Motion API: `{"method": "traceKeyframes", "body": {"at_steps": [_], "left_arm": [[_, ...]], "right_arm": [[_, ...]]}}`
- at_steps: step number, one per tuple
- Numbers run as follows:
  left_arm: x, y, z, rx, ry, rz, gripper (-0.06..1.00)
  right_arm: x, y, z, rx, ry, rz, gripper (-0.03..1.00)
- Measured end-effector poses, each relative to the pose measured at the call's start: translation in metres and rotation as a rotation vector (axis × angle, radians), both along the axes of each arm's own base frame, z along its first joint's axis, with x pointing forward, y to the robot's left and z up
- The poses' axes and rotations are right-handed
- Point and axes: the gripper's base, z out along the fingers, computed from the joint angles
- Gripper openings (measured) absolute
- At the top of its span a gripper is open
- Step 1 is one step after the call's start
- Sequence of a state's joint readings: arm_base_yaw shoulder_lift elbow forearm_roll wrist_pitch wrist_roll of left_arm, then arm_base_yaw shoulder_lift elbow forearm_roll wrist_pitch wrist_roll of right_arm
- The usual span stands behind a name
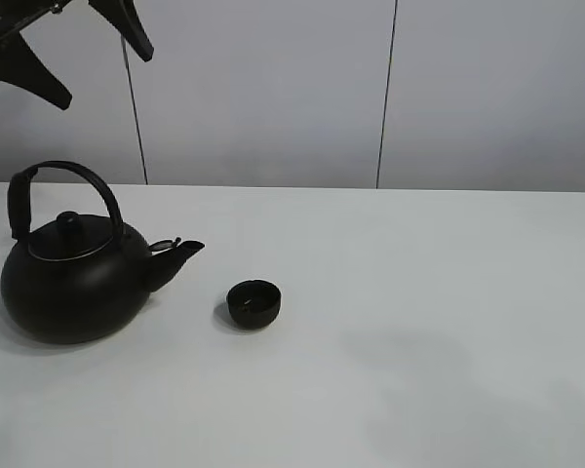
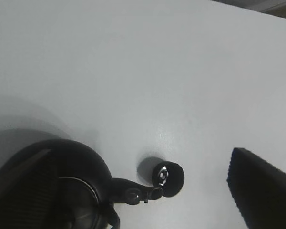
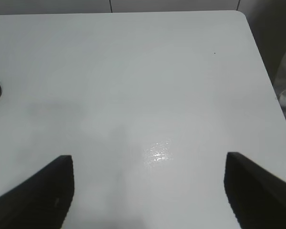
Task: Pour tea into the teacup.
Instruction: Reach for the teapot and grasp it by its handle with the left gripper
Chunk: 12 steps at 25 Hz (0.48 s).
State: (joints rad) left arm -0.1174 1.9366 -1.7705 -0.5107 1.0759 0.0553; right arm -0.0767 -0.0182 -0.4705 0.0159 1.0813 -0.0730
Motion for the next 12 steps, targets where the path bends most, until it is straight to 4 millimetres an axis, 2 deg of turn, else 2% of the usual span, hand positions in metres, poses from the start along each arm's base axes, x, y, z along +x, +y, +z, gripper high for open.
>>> {"method": "traceKeyframes", "body": {"at_steps": [2,6,8,12], "left_arm": [[-0.005,-0.001,0.015,0.035,-0.067,-0.001,0.69],[-0.025,-0.010,0.069,0.140,-0.346,-0.001,0.69],[-0.043,-0.019,0.095,0.183,-0.456,-0.031,0.69],[-0.080,-0.031,0.116,0.217,-0.592,-0.070,0.69]], "right_arm": [[0.000,0.000,0.000,0.000,0.000,0.000,0.59],[0.000,0.000,0.000,0.000,0.000,0.000,0.59],[0.000,0.000,0.000,0.000,0.000,0.000,0.59],[0.000,0.000,0.000,0.000,0.000,0.000,0.59]]}}
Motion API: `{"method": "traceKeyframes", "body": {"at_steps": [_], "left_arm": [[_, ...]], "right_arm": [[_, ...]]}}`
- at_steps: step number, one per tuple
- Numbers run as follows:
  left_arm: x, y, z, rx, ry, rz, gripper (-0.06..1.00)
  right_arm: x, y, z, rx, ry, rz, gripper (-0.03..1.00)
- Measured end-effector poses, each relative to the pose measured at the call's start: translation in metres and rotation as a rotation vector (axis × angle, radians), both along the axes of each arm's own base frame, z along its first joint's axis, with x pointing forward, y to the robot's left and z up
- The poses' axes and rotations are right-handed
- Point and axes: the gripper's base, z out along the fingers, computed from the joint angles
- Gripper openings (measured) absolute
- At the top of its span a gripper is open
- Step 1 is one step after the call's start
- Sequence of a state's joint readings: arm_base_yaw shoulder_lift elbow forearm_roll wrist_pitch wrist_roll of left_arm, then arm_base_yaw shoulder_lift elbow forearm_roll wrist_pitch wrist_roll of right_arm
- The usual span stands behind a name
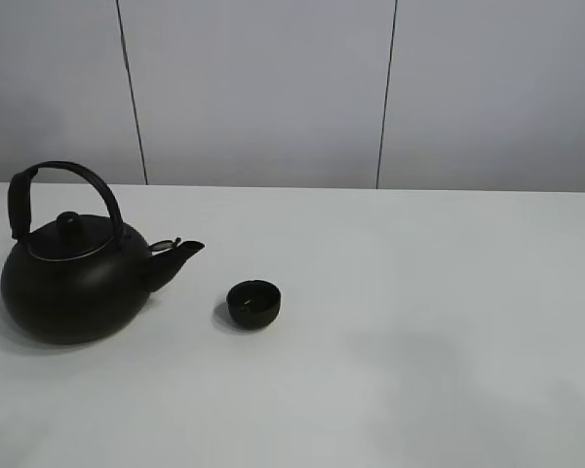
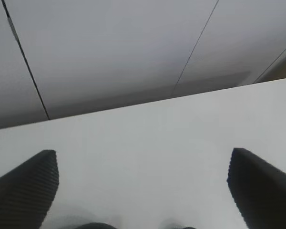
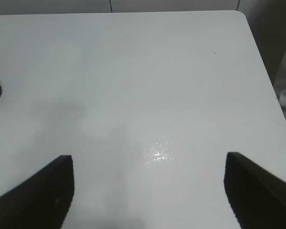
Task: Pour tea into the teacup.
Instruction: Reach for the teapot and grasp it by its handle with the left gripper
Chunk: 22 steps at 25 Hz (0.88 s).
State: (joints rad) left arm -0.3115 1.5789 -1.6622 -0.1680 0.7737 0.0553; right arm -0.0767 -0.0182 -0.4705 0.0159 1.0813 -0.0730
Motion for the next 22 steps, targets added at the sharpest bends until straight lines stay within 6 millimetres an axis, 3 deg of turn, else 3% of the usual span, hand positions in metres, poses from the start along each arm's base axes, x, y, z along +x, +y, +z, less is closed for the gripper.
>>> {"method": "traceKeyframes", "body": {"at_steps": [4,7,11,15,22], "left_arm": [[-0.029,0.009,-0.015,0.046,-0.208,0.018,0.69],[-0.054,0.019,-0.050,0.029,-0.382,0.033,0.69],[-0.084,0.031,-0.121,-0.048,-0.594,0.057,0.69],[-0.107,0.043,-0.179,-0.081,-0.634,0.110,0.69],[-0.111,0.067,-0.239,-0.004,-0.532,0.193,0.69]], "right_arm": [[0.000,0.000,0.000,0.000,0.000,0.000,0.59],[0.000,0.000,0.000,0.000,0.000,0.000,0.59],[0.000,0.000,0.000,0.000,0.000,0.000,0.59],[0.000,0.000,0.000,0.000,0.000,0.000,0.59],[0.000,0.000,0.000,0.000,0.000,0.000,0.59]]}}
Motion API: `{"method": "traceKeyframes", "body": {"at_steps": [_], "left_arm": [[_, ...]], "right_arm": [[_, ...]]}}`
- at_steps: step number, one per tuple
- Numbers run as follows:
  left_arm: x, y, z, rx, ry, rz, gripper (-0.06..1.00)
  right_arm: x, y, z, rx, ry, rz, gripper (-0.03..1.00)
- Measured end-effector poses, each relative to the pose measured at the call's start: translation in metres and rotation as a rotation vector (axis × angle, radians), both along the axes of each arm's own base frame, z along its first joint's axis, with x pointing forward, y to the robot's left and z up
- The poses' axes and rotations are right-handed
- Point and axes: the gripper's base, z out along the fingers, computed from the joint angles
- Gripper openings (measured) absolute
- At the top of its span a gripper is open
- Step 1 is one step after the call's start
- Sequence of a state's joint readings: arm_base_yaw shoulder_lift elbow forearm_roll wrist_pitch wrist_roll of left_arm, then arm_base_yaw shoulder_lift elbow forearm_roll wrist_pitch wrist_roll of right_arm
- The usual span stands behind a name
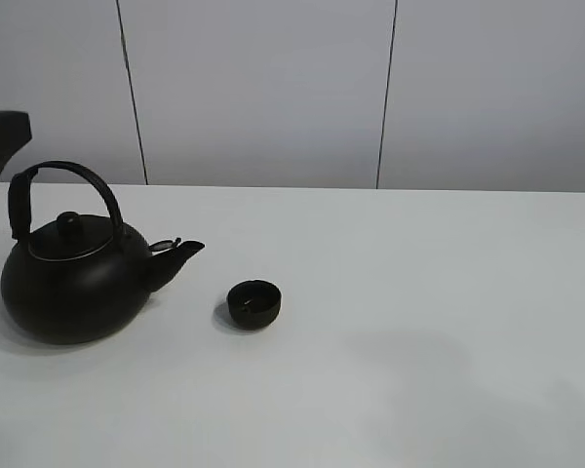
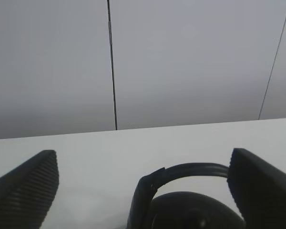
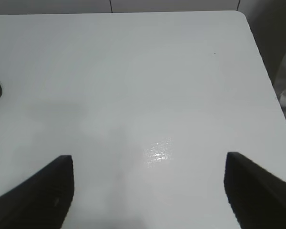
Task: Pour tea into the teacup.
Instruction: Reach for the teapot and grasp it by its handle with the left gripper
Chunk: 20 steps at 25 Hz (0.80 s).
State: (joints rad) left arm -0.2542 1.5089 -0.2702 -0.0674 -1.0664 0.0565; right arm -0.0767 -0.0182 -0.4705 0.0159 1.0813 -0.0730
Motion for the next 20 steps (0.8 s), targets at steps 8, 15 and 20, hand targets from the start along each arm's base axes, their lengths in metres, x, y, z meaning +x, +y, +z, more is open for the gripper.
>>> {"method": "traceKeyframes", "body": {"at_steps": [8,15,20], "left_arm": [[0.010,0.010,-0.045,0.068,0.137,-0.025,0.69],[0.015,0.012,-0.065,0.079,0.212,-0.018,0.69],[0.026,0.012,-0.058,0.072,0.167,-0.012,0.69]], "right_arm": [[0.000,0.000,0.000,0.000,-0.001,0.000,0.59],[0.000,0.000,0.000,-0.001,0.000,0.000,0.59],[0.000,0.000,0.000,-0.001,0.000,0.000,0.59]]}}
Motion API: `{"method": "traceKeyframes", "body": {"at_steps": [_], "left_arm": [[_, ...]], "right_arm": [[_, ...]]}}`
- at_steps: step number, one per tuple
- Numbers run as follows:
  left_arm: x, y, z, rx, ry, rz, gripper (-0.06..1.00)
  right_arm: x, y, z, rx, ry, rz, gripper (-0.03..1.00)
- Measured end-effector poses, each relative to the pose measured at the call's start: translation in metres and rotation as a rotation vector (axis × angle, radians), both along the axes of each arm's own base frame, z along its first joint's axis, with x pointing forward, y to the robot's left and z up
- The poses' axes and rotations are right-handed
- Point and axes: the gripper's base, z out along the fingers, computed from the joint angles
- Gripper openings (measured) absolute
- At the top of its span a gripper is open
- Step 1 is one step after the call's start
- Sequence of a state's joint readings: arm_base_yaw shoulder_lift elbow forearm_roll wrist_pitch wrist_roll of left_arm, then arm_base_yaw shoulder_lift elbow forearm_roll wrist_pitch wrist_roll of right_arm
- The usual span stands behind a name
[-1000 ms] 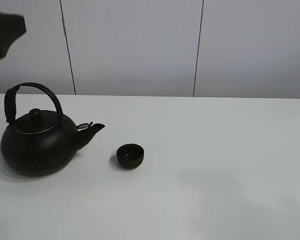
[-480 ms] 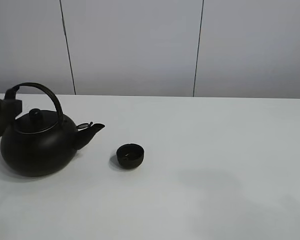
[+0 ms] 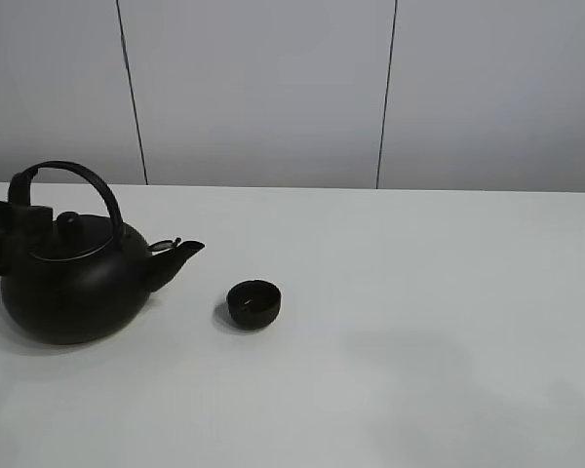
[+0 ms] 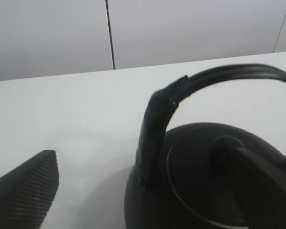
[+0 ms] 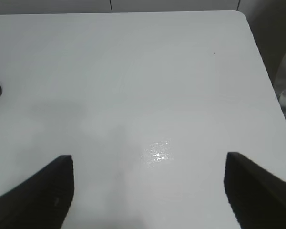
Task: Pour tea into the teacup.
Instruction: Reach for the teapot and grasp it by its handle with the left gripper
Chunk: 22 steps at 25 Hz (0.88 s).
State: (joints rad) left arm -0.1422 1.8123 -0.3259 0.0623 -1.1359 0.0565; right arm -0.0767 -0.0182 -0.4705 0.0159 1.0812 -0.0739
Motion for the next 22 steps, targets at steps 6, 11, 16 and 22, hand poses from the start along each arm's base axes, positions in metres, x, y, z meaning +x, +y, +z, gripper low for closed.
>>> {"method": "traceKeyframes", "body": {"at_steps": [6,11,16,22], "left_arm": [[0.009,0.009,0.004,-0.003,-0.030,0.033,0.69],[0.015,0.010,0.003,0.000,-0.037,0.026,0.69],[0.029,0.008,-0.011,0.007,-0.011,0.007,0.69],[0.041,0.006,-0.009,0.006,-0.040,-0.001,0.69]], "right_arm": [[0.000,0.000,0.000,-0.001,0.000,0.000,0.59],[0.000,0.000,0.000,-0.001,0.000,0.000,0.59],[0.000,0.000,0.000,-0.001,0.001,0.000,0.59],[0.000,0.000,0.000,-0.001,0.001,0.000,0.59]]}}
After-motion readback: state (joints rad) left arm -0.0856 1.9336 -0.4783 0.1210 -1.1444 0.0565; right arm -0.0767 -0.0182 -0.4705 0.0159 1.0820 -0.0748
